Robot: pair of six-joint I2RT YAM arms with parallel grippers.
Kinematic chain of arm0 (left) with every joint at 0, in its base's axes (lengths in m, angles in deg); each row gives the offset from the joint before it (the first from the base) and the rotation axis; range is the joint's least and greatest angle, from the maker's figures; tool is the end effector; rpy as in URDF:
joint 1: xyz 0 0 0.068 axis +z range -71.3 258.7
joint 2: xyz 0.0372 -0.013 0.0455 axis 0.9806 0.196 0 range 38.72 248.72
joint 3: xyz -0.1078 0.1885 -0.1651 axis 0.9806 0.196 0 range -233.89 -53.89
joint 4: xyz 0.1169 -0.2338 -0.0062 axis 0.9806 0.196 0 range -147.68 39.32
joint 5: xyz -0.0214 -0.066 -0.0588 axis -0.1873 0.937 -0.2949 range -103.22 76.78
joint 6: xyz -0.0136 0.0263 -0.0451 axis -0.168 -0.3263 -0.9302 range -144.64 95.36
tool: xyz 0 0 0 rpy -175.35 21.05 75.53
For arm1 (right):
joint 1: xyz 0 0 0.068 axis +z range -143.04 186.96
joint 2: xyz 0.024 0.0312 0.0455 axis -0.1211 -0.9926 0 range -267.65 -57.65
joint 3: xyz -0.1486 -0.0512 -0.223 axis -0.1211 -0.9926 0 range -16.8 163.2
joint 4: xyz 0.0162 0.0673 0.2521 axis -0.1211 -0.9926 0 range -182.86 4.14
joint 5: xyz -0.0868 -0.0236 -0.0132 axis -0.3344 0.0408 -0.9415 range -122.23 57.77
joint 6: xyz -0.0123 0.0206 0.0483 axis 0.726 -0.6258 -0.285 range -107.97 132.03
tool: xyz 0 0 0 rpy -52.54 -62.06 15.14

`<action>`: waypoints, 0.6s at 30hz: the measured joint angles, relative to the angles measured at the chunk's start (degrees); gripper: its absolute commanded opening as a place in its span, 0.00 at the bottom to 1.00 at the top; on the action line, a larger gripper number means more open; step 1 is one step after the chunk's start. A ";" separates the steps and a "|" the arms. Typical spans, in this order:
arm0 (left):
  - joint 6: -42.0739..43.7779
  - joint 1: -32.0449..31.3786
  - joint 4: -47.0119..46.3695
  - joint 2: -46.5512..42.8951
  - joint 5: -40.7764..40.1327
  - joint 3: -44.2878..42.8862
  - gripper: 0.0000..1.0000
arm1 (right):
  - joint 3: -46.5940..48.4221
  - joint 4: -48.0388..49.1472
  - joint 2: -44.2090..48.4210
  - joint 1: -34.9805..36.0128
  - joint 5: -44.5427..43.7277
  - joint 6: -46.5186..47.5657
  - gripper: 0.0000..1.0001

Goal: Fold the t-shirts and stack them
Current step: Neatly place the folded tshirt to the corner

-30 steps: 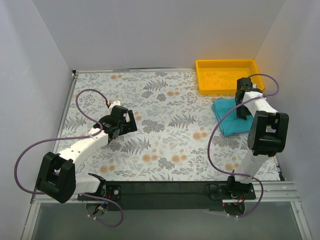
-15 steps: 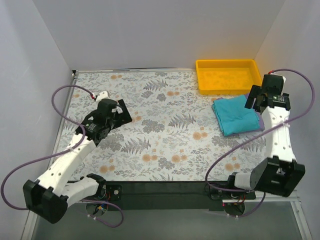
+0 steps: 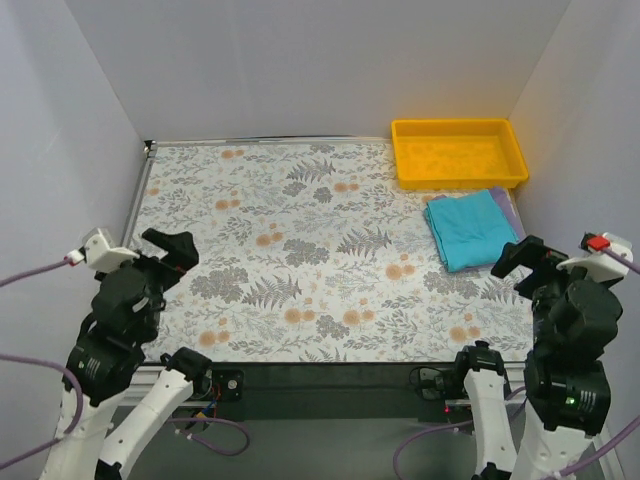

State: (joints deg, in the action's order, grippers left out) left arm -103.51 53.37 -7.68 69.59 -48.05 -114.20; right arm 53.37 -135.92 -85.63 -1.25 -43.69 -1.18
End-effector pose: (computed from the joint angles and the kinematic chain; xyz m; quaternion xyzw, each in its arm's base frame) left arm 0.0757 -0.0133 0.3854 -0.5055 0.6234 -0.2777 0.5279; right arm 0.0346 -0.0123 0.4314 0.2038 0.7249 -0.0467 0.6563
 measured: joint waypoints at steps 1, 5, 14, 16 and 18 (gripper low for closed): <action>0.76 0.00 -1.20 -3.65 0.09 1.77 0.98 | -1.38 -0.13 2.78 0.00 -0.04 0.13 0.98; 3.98 0.00 -6.19 -15.15 1.22 7.80 0.98 | -7.23 -1.75 11.74 0.00 -0.57 0.66 0.98; 3.19 0.00 -13.29 -18.32 5.11 19.15 0.98 | -12.81 -2.16 15.78 0.09 1.40 1.73 0.98; 2.21 0.00 -14.64 -18.47 6.05 21.70 0.98 | -12.92 -2.10 15.19 0.09 1.84 1.70 0.98; 1.38 0.00 -16.06 -18.49 6.73 23.58 0.98 | -12.92 -1.97 14.88 0.09 2.32 1.81 0.98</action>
State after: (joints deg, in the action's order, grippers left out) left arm -102.13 53.37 -23.75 51.10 -41.32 -90.62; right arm 40.45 -137.89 -70.75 -1.16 -41.38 0.63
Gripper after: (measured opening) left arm 0.982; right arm 0.984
